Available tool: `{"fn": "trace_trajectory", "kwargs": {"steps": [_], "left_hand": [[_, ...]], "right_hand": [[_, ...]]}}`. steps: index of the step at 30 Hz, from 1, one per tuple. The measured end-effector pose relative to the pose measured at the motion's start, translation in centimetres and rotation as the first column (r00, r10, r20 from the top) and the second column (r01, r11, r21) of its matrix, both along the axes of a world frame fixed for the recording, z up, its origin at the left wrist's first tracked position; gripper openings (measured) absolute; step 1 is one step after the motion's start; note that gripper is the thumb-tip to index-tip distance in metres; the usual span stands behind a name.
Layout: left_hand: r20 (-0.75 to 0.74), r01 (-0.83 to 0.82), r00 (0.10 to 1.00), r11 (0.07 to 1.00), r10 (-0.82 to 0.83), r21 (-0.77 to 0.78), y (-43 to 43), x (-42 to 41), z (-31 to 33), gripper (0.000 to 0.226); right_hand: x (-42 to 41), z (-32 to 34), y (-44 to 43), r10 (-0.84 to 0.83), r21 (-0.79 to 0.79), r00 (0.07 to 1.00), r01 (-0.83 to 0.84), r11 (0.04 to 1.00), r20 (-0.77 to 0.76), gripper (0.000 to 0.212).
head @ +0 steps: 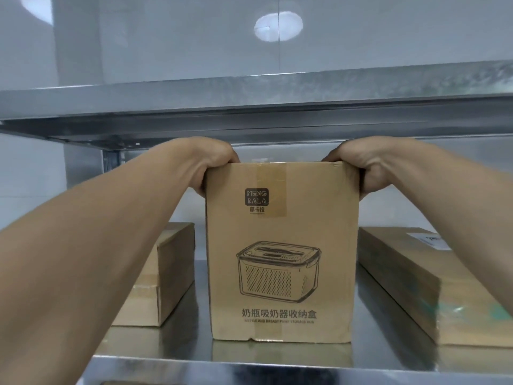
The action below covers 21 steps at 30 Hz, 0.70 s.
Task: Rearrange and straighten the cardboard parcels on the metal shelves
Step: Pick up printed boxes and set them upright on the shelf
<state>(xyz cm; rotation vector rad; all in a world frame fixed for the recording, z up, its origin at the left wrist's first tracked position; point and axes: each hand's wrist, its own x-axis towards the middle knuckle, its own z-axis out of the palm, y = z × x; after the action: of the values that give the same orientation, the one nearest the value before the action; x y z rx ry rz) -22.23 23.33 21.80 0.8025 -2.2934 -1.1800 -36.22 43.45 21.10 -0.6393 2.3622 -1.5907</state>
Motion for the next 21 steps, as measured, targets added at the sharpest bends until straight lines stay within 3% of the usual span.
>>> {"fn": "trace_trajectory", "kwargs": {"steps": [3, 7, 9, 15, 21], "left_hand": [[-0.117, 0.026, 0.993, 0.997, -0.017, 0.073, -0.1, 0.6, -0.7, 0.024], [-0.361, 0.195, 0.93, 0.926, -0.07, 0.323, -2.3, 1.7, -3.1, 0.054], [-0.323, 0.175, 0.945, 0.921, -0.057, 0.348, -3.9, 1.9, -5.7, 0.061], [-0.015, 0.039, 0.999, 0.931, -0.036, 0.362, -4.9, 2.3, -14.1, 0.063], [0.084, -0.018, 0.996, 0.854, -0.03, 0.52, -4.8, 3.6, -19.3, 0.074]], "right_hand": [[0.0, -0.2, 0.3, -0.01, -0.078, 1.0, 0.012, 0.997, 0.016, 0.014], [-0.4, -0.4, 1.8, -0.022, -0.187, 0.997, 0.036, 0.982, 0.074, 0.013], [-1.0, -0.6, 3.0, -0.015, -0.252, 0.994, 0.042, 0.967, 0.108, 0.013], [-2.5, -1.4, 5.6, 0.033, -0.391, 0.984, 0.04, 0.92, 0.178, 0.017], [-2.6, -2.1, 6.5, -0.023, -0.42, 0.982, 0.101, 0.902, 0.188, 0.021]]}}
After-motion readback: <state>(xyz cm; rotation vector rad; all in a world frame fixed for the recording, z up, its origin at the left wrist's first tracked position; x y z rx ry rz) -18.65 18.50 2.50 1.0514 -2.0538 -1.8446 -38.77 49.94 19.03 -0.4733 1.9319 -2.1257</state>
